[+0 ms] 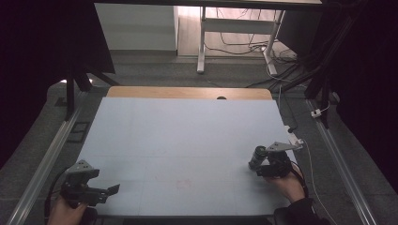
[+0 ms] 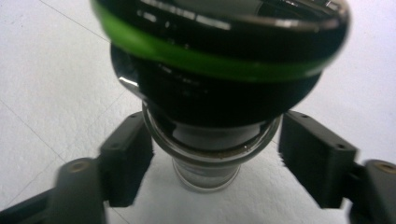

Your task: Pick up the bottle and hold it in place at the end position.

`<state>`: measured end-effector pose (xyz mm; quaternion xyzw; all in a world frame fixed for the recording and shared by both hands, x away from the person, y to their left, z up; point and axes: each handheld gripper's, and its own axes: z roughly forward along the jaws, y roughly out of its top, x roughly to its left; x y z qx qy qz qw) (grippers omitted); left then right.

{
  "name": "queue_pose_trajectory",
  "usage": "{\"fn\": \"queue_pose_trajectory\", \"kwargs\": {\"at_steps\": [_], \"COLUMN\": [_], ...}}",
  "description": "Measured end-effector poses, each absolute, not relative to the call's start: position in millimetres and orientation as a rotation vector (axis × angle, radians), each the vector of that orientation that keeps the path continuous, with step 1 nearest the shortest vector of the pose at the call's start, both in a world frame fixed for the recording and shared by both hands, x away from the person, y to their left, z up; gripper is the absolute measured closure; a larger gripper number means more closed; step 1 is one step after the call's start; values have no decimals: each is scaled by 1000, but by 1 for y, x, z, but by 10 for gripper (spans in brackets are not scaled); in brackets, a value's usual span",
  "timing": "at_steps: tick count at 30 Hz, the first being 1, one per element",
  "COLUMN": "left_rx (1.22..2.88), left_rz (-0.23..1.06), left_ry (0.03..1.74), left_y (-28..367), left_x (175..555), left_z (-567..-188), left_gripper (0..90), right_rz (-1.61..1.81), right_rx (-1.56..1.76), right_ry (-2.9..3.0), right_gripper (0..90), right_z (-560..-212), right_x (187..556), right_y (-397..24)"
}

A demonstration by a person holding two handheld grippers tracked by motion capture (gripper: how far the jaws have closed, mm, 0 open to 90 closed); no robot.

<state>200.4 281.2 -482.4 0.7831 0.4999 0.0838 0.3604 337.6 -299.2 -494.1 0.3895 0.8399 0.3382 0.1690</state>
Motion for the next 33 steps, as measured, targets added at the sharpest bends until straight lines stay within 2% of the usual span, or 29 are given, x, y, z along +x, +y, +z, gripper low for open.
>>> {"fn": "queue_pose_trajectory", "kwargs": {"at_steps": [6,33], "left_rx": [2020,2026], "left_rz": [216,211], "left_ry": [1294,1294], "left_y": [281,280], "left_x": [201,201], "left_z": [-483,-483], "left_gripper": [0,0], "right_rz": [1002,961], "right_rx": [1091,1070], "right_ry": [2406,2383], "right_gripper": [510,521], "right_z": [-492,-471], "right_x": [339,329], "right_y": [-300,-273]}}
